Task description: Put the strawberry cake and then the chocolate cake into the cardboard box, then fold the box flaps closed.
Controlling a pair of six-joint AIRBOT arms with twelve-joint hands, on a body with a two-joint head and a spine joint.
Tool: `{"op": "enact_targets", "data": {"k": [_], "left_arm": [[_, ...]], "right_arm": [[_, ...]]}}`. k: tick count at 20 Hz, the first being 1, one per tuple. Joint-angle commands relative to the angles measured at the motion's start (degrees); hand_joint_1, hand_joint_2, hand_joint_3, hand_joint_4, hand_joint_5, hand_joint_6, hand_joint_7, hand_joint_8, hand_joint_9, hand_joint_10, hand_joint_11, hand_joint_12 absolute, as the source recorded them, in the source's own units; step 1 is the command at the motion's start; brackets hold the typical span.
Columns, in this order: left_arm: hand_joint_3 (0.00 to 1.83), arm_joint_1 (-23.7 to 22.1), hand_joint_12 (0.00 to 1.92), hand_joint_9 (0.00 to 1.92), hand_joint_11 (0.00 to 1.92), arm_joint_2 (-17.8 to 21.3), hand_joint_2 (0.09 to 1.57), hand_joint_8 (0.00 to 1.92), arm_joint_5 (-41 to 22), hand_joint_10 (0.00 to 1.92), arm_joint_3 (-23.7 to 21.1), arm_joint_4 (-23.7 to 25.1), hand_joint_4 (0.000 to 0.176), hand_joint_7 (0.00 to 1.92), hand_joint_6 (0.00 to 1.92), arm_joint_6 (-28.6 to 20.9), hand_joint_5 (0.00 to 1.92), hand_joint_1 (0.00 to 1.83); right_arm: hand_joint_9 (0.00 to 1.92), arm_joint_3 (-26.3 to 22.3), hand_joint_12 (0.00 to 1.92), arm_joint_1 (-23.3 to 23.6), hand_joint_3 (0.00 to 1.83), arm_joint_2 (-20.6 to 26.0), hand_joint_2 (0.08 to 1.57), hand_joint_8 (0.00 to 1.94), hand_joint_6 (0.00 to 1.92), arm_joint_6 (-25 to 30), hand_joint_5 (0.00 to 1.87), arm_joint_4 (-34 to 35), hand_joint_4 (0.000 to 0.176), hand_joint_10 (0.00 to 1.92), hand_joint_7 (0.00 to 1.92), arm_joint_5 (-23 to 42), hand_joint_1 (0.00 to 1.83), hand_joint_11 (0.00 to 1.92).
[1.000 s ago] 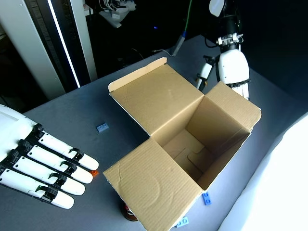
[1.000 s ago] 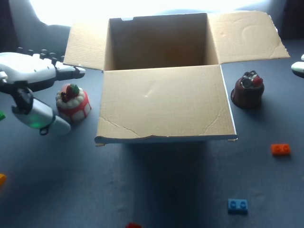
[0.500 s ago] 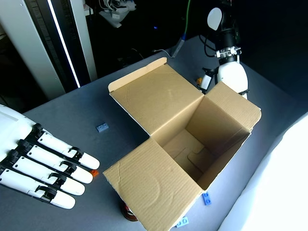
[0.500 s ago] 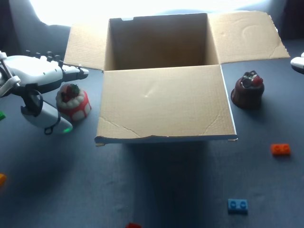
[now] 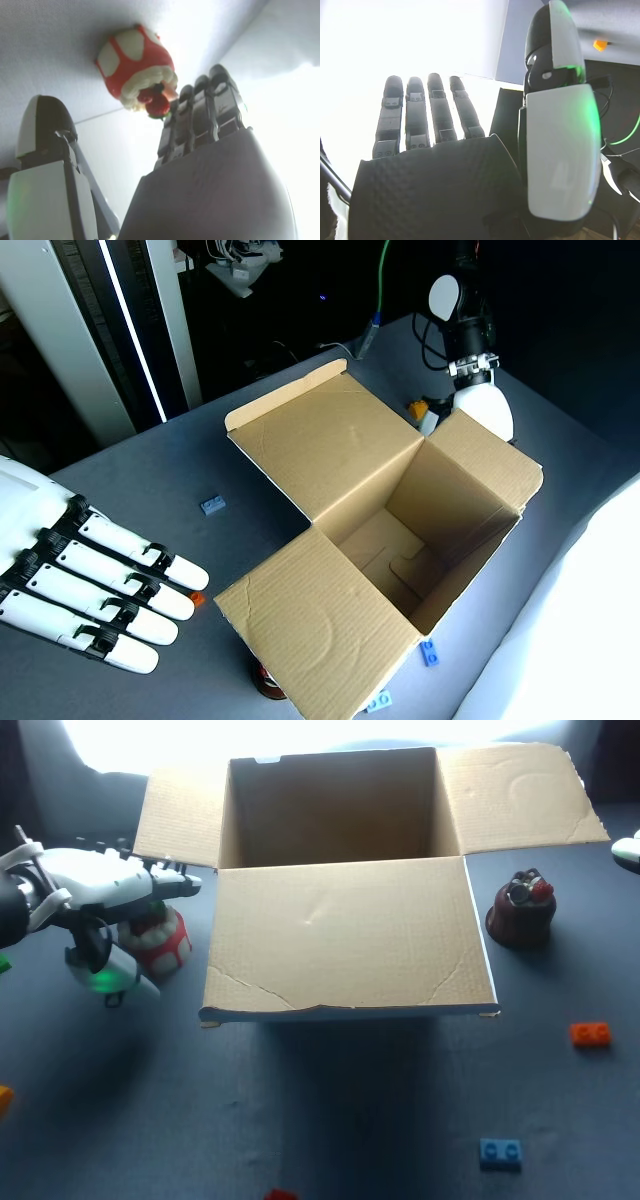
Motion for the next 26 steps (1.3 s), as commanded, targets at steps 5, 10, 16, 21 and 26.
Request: {"op": "enact_targets", "data": {"k": [5, 10, 16, 21, 26], "left_arm": [[0.01, 0.6, 0.21, 0.01, 0.0, -0.8, 1.01, 0.0, 5.7, 0.0, 1.8, 0.1, 0.0, 0.03, 0.0, 0.1, 0.05, 0.98], [0.01, 1.9, 0.22, 0.02, 0.0, -1.4, 1.03, 0.0, 6.4, 0.0, 3.4, -0.3, 0.013, 0.02, 0.0, 0.1, 0.04, 0.97], [0.0, 2.0, 0.36, 0.03, 0.0, -2.4, 1.01, 0.0, 6.7, 0.0, 3.8, -1.2, 0.01, 0.03, 0.01, 0.1, 0.06, 1.03], [0.01, 1.3, 0.47, 0.09, 0.0, -3.1, 1.05, 0.01, 6.8, 0.01, 4.2, -1.4, 0.0, 0.1, 0.01, 0.1, 0.1, 0.98], [0.0, 0.9, 0.97, 0.35, 0.0, -3.5, 1.05, 0.02, 6.8, 0.05, 4.3, -1.6, 0.034, 0.32, 0.02, 0.1, 0.25, 1.08]], "right_arm": [[0.06, 0.2, 0.36, 0.8, 0.0, 0.6, 0.96, 0.01, 0.01, -0.1, 0.07, 0.4, 0.0, 0.01, 0.09, 6.6, 0.87, 0.0], [0.08, 0.2, 0.47, 0.8, 0.0, 0.6, 0.96, 0.0, 0.01, -0.1, 0.11, 0.4, 0.0, 0.01, 0.1, 6.6, 0.85, 0.0], [0.09, 0.2, 0.39, 0.8, 0.0, 0.6, 0.95, 0.0, 0.0, -0.1, 0.06, 0.4, 0.0, 0.01, 0.08, 6.6, 0.87, 0.0], [0.12, 0.2, 0.33, 0.8, 0.0, 0.6, 0.96, 0.01, 0.0, -0.1, 0.04, 0.4, 0.0, 0.01, 0.12, 6.6, 0.92, 0.0], [0.12, 0.2, 0.32, 0.8, 0.0, 0.6, 0.96, 0.0, 0.0, -0.1, 0.04, 0.4, 0.0, 0.01, 0.12, 6.6, 0.93, 0.0]]}}
